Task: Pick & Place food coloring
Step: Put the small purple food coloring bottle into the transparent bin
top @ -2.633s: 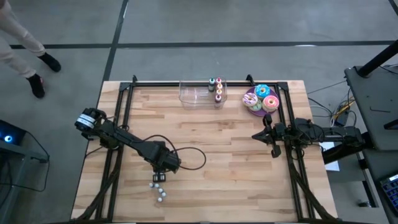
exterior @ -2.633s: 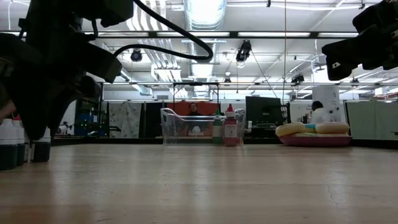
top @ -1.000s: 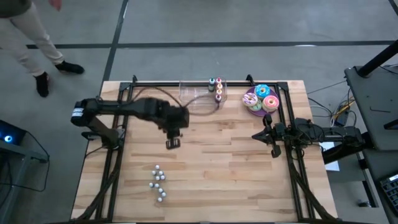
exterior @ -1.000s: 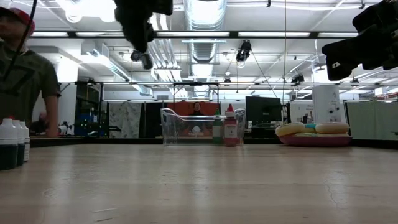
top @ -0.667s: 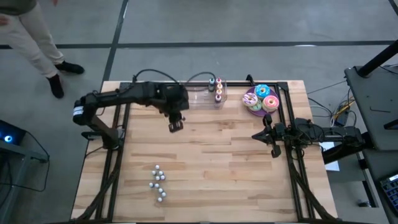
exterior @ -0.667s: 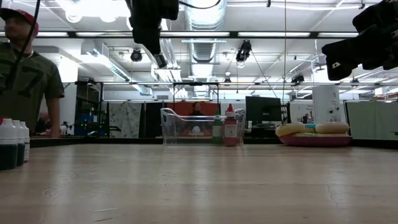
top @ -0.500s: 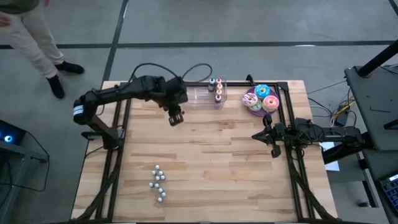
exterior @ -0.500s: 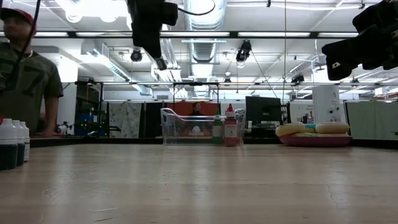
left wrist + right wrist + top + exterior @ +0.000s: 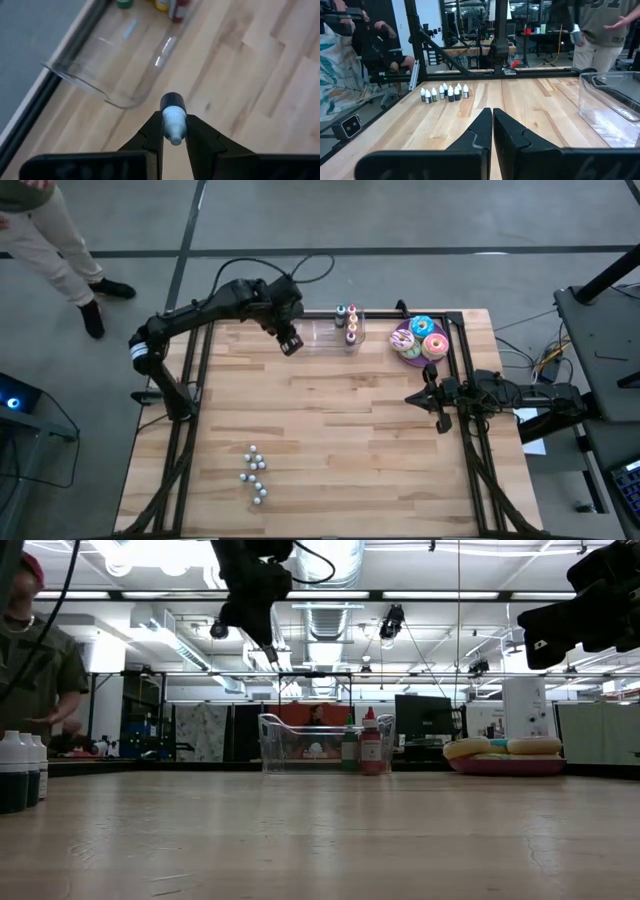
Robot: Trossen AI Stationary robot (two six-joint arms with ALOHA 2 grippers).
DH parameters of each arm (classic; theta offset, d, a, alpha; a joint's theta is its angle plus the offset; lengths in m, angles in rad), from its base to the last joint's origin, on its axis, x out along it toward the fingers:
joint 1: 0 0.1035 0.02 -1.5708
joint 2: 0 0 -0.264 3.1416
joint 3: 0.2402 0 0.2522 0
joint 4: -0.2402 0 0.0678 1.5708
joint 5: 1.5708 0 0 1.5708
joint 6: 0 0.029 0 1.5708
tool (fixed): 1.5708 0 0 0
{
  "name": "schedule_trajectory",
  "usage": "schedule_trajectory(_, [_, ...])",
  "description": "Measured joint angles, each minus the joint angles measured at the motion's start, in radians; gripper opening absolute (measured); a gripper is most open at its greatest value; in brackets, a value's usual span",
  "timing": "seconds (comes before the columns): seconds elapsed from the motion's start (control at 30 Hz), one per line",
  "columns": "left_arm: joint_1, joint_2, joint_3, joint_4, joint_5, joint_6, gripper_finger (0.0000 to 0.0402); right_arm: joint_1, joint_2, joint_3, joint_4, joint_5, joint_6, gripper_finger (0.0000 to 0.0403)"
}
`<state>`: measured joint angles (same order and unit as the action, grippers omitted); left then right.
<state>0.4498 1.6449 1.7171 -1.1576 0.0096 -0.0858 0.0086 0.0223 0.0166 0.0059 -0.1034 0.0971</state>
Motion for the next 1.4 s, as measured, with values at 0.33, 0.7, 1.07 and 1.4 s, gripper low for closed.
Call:
schedule_trajectory(0.33, [0.038,0.161,0.168,-0.042,0.002,-0.012,0.0039,0.000,0.000,0.000,0.000,0.000,0.000,0.0009])
schedule_trajectory(0.7, [0.090,0.319,0.327,-0.101,0.000,0.201,0.0039,0.000,0.000,0.000,0.000,0.000,0.000,0.0008])
schedule_trajectory(1.07, [0.135,0.388,0.358,-0.149,-0.011,0.331,0.0039,0.000,0.000,0.000,0.000,0.000,0.000,0.0009])
schedule_trajectory(1.4, [0.140,0.464,0.357,-0.149,-0.038,0.367,0.0039,0.000,0.000,0.000,0.000,0.000,0.000,0.0008])
